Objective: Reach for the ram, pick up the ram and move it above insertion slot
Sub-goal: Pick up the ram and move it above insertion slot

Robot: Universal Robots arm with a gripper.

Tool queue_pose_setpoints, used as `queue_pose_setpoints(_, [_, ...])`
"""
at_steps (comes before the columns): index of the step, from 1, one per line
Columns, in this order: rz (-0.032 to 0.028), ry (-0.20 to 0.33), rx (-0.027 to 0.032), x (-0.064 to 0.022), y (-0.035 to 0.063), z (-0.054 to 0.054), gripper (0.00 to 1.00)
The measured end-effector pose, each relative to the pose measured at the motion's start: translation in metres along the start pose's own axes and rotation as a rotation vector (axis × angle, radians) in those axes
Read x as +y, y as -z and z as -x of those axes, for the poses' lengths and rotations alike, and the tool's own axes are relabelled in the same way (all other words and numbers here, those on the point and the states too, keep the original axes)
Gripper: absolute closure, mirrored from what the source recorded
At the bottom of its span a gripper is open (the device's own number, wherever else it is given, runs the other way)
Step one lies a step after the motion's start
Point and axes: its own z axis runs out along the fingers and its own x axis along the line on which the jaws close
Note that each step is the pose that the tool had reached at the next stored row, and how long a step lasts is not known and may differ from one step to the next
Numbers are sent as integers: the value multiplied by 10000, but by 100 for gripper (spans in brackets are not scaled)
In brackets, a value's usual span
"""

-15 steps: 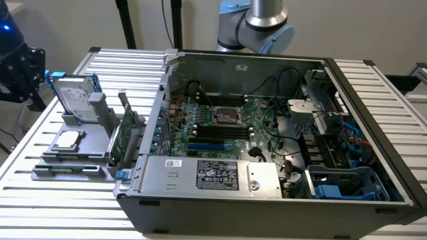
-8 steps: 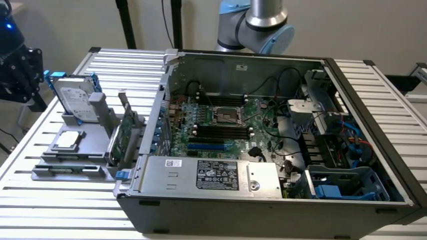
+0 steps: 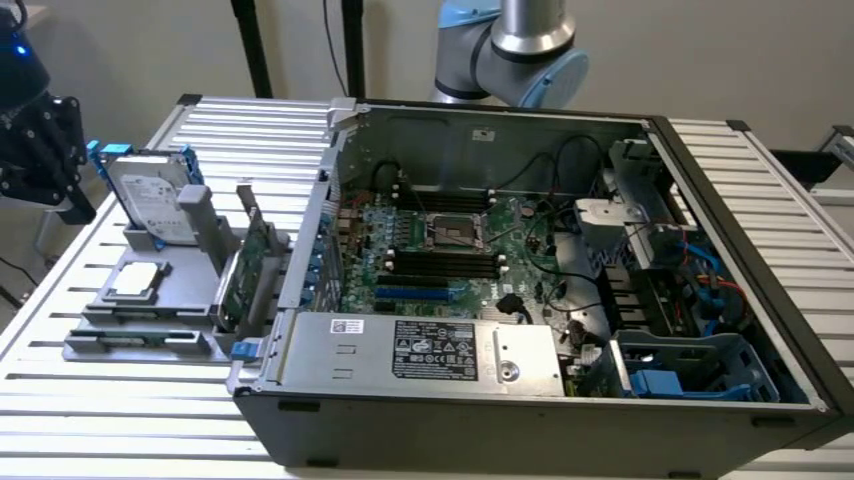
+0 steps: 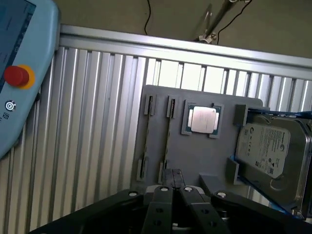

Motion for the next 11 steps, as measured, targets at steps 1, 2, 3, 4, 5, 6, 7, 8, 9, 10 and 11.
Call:
queue_pose_setpoints(1, [0, 1, 0, 0, 0, 0, 82])
queue_pose_setpoints(2, [0, 1, 0, 0, 0, 0, 82])
queue_pose_setpoints(3, [0, 1, 0, 1, -3, 0, 76])
queue_pose_setpoints(4, [-3, 0, -2, 1, -11, -3, 76])
queue_pose_setpoints(5, [-3, 1, -4, 1, -23, -7, 70])
queue_pose_setpoints(6, [0, 1, -4, 2, -40, -12, 64])
queue_pose_setpoints(7, [0, 1, -5, 2, -58, -18, 64])
queue_pose_setpoints(8, [0, 1, -5, 3, -77, -25, 58])
queue_pose_setpoints(9, [0, 1, -6, 4, -95, -34, 58])
queue_pose_setpoints(10, [-2, 1, -7, 4, -114, -44, 58])
queue_pose_setpoints(11, [0, 1, -6, 6, -131, -56, 58])
